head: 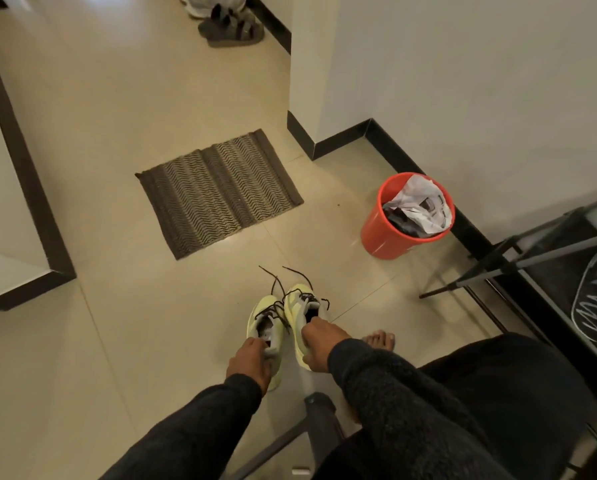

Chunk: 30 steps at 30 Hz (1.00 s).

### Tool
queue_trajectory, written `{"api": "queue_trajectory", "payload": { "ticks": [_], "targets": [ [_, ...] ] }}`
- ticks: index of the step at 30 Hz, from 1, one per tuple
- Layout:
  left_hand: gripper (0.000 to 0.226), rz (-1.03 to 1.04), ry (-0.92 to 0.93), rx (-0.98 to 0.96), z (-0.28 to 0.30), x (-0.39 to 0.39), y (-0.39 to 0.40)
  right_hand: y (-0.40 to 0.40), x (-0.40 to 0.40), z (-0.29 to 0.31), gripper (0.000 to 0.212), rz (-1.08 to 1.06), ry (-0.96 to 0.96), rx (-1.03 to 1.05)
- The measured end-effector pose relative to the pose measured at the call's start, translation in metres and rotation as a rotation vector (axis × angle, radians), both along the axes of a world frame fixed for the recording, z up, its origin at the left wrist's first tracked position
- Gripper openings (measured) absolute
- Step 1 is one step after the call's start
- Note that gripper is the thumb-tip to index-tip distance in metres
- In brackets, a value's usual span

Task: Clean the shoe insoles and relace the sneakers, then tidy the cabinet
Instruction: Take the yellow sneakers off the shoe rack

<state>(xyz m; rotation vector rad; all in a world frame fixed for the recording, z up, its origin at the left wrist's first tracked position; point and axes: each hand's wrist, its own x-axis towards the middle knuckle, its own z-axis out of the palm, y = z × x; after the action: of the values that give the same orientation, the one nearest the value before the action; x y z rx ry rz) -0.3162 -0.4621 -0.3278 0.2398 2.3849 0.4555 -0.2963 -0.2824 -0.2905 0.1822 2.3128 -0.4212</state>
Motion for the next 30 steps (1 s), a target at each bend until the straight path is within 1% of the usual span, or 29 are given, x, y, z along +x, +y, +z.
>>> {"api": "queue_trajectory", "payload": {
  "ticks": [3, 8, 10, 13, 15, 17, 19, 24, 27, 30],
  "targets": [
    [0.021, 0.004, 0.016, -0.016, -0.003, -0.007, 0.0, -0.004, -0.007, -0.009, 0.047, -0.022, 0.003, -0.018],
    [0.023, 0.123, 0.056, 0.003, -0.011, -0.012, 0.004, -0.01, -0.011, -0.023, 0.044, -0.037, 0.035, -0.015],
    [0.025, 0.153, 0.023, -0.002, -0.012, -0.013, 0.01, -0.01, -0.012, -0.029, 0.046, -0.04, 0.023, -0.021],
    [0.037, 0.11, -0.071, -0.032, -0.017, -0.012, 0.017, -0.008, -0.012, -0.035, 0.049, -0.03, -0.062, -0.047],
    [0.043, 0.077, -0.118, -0.048, -0.019, -0.011, 0.02, -0.006, -0.011, -0.038, 0.041, -0.06, -0.116, -0.079],
    [0.041, 0.074, -0.138, -0.02, -0.019, -0.012, 0.026, -0.002, -0.014, -0.037, 0.027, -0.139, -0.114, -0.117],
    [0.037, 0.084, -0.146, 0.027, -0.015, -0.017, 0.037, 0.003, -0.021, -0.03, 0.02, -0.25, -0.068, -0.135],
    [0.034, 0.016, -0.089, 0.156, 0.005, -0.033, 0.072, 0.035, -0.033, 0.001, 0.034, -0.478, 0.076, -0.071],
    [0.031, -0.019, -0.042, 0.224, 0.027, -0.042, 0.099, 0.06, -0.03, 0.023, 0.034, -0.602, 0.153, -0.067],
    [0.033, -0.044, 0.015, 0.32, 0.057, -0.05, 0.133, 0.086, -0.026, 0.051, 0.027, -0.739, 0.26, -0.103]
  ]
}}
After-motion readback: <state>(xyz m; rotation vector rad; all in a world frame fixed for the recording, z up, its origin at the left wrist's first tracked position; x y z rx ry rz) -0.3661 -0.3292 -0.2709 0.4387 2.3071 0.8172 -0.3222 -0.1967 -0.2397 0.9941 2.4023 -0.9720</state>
